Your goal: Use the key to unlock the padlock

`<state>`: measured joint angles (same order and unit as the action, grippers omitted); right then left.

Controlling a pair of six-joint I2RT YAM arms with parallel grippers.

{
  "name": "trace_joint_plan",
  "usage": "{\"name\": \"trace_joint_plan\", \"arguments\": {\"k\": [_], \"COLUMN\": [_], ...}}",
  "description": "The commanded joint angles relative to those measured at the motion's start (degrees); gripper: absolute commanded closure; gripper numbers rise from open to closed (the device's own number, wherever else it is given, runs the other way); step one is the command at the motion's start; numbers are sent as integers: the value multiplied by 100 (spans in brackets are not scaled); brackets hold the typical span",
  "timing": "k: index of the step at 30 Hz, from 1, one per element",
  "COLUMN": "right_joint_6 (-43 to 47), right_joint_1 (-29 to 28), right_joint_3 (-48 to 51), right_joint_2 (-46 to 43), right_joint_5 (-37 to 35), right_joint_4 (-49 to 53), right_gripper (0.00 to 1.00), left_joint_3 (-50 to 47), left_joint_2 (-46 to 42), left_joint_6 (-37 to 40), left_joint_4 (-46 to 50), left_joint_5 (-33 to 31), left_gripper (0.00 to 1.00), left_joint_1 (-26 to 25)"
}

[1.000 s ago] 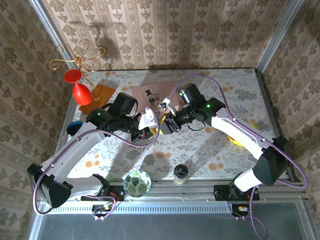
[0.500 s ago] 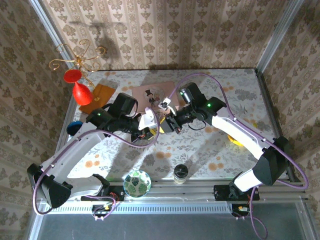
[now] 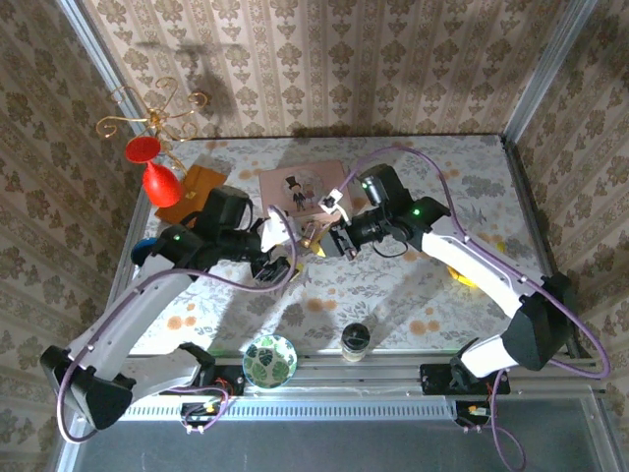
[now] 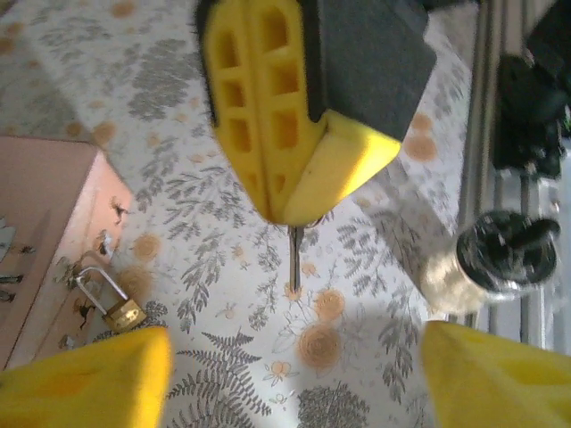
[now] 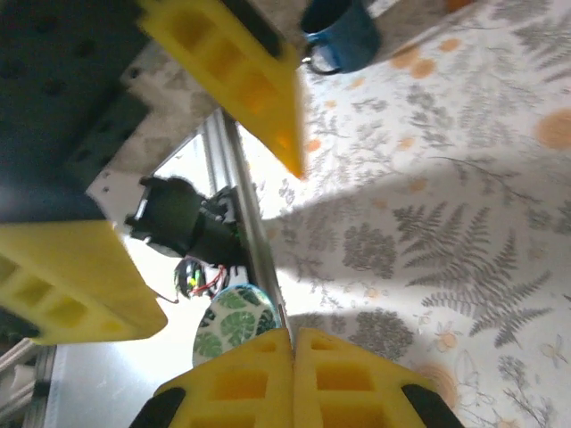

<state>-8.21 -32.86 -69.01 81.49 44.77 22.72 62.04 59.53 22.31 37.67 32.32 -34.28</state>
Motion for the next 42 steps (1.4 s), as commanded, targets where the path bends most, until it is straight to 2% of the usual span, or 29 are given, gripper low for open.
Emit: {"name": "trace_joint_plan", "arguments": {"k": [1,5,9,10,15,18,21,27,30,42], "right_joint_6": [-1280,-2205,-2634,-2728,-3078,-3272,-3381,-3520,-3487,-3447], "right_joint_1": [170,341,366,379,451,504,649,825,833,834], "right_joint_3": [474,1246,1727,1851,2229,2509,2794,2979,3029,3130], "right_joint_2": [-422,-728,-969,-1040,-1304,-1545,-1734,-1808,-1843,-2111], "right_joint_5": [-676,-1255,-1970,-2189,-2975,-3330,-3313,-3185,-3157,-3414], "right_joint_4": [-1129,-2052,-2350,-2397,-2333,-2343,-2494,-2381,-2415,-2437], "right_gripper": [100,100,100,100,100,100,100,100,100,100], "left_joint_3": [-494,-1297,-1996,-2199,-2500,-2569,-2568,-2046,-1694,-538], "left_joint_2": [-459,-678,-563,-518,-56,378,885,2036,2572,4101], "left_joint_6": [-931,-931,-931,-4299,-4923,-5329,-5415,-4757,-4506,-4011], "left_joint_4": [-1487,-3129,-4089,-4312,-4681,-4829,-5140,-5293,-5021,-3719], "left_joint_5": [-449,-1691,-2734,-3073,-4319,-4724,-4634,-4065,-3730,-3146], "left_gripper": [6,6,6,0,0,0,0,0,0,0], "left_joint_1": [189,258,113,16,-412,-456,-477,-582,-546,-202]}}
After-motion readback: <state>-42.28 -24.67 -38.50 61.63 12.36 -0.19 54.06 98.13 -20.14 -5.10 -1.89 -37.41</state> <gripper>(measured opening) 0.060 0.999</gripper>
